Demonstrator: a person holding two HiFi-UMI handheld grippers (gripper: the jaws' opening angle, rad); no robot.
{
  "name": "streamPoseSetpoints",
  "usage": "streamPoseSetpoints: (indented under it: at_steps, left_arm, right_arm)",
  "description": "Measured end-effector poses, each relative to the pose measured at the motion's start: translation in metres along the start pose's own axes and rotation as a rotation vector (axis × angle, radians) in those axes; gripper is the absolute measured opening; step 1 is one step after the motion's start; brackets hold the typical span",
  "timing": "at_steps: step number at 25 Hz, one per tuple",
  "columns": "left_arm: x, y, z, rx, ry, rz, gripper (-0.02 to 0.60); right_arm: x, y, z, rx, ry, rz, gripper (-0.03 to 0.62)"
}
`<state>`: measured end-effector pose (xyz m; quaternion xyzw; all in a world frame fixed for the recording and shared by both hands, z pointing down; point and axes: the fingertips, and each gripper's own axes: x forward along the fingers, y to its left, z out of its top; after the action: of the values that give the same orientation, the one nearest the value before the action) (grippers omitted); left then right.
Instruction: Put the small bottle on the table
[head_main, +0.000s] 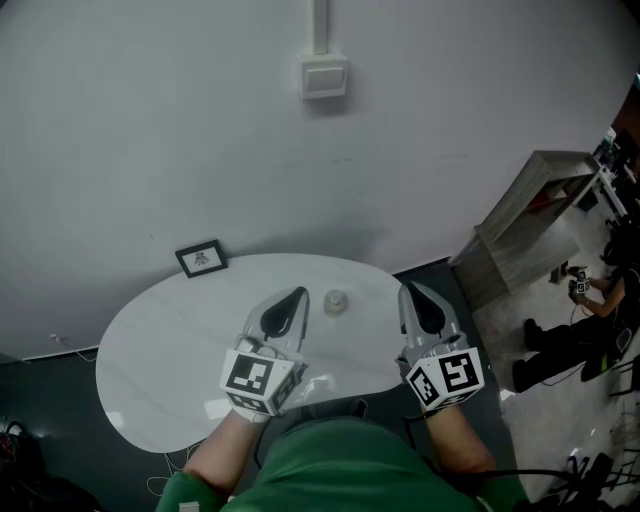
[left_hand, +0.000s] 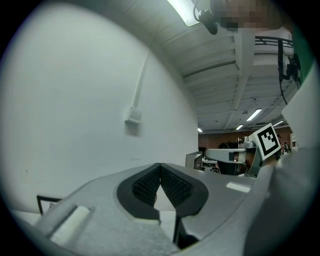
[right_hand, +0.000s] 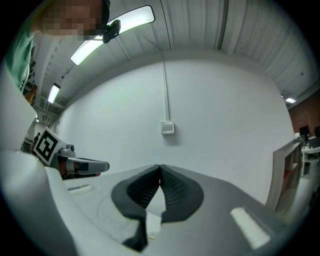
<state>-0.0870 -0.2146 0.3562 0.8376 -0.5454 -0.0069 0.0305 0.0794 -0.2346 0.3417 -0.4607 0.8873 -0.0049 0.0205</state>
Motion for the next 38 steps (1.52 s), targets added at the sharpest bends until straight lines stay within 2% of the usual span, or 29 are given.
streamPoseSetpoints:
  at_steps: [6,16,38]
  left_arm:
    - [-0.006,-0.003,-0.002,0.013,-0.006,0.023,0.011]
    - [-0.004,-0.005,-0.006,0.005,-0.010,0.014,0.011]
    - [0.004,-0.003,-0.026,0.006,0.042,0.018,0.012]
  right_arm:
    - [-0.007,0.004,0.002,-0.014,-0.010,0.009,0.003]
    - [-0.006,0.005,-0.001,-0.020,0.001,0.027,0.003]
    - [-0.002,0.004,-0.007,-0.022,0.022,0.025,0.003]
